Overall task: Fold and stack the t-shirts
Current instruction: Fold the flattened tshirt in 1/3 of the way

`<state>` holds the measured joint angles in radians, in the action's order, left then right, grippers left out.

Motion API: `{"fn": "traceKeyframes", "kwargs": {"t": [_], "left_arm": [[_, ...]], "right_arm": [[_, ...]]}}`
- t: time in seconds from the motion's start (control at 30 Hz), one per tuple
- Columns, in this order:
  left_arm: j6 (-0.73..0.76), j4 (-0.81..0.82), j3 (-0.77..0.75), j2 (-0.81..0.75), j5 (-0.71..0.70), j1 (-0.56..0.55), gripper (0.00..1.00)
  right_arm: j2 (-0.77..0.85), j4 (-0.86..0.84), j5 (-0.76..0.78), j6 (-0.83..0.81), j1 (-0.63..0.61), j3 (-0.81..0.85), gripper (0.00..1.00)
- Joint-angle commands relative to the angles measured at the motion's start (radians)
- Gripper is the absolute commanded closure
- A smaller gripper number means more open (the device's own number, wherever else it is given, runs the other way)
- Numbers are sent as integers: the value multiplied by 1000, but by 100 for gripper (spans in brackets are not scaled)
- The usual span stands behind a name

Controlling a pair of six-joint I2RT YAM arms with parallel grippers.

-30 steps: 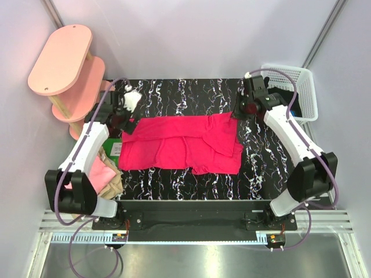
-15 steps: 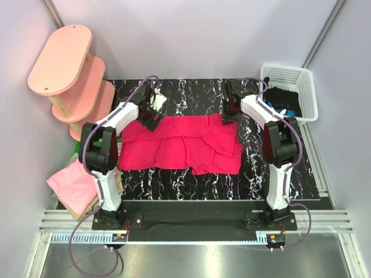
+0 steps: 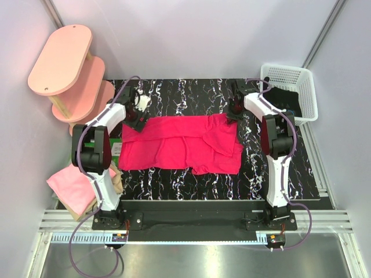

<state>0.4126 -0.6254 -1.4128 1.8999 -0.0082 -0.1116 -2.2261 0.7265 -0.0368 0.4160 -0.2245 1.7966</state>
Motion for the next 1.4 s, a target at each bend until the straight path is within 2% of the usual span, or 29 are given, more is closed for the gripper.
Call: {"fn": "traceKeyframes", "kwargs": {"t": [0.0,0.07,0.17,0.4,0.57,0.67,0.9,1.0,1.03,1.07,1.1,1.23,1.3,1.33,1.37], "left_arm": [[-44,-8,-70,51,65,13,16],[-60,-17,-89,68,71,13,17],[-75,-23,-103,102,62,15,18],[-92,-23,-115,171,16,18,20],[-93,-17,-132,185,39,26,20],[-94,-17,-156,189,40,26,21],[-104,-40,-290,243,22,21,21],[-113,-98,-382,242,37,16,21],[-113,-112,-387,228,49,16,21],[-112,-132,-385,187,78,12,21],[-110,-137,-364,159,92,9,21],[-106,-160,-253,-48,157,-7,20],[-103,-174,-156,-126,183,-8,19],[-88,-177,-114,-210,203,-8,19],[-78,-177,-69,-249,208,-8,19]], "right_arm": [[-30,-7,-25,15,16,40,90],[-43,-9,-28,14,25,35,90],[-52,-7,-28,24,45,17,99],[2,22,83,49,100,-45,100],[28,30,112,55,151,-75,100],[-6,40,83,58,177,-28,100],[-145,135,-4,43,178,274,99],[-136,160,-32,14,165,351,92],[-121,162,-28,1,156,357,87],[-86,163,-25,-23,137,360,87],[-66,168,-18,-31,122,360,87],[90,168,93,-63,27,319,73],[152,169,144,-89,-62,261,68],[220,169,182,-98,-100,229,61],[255,159,192,-112,-133,151,59]]}}
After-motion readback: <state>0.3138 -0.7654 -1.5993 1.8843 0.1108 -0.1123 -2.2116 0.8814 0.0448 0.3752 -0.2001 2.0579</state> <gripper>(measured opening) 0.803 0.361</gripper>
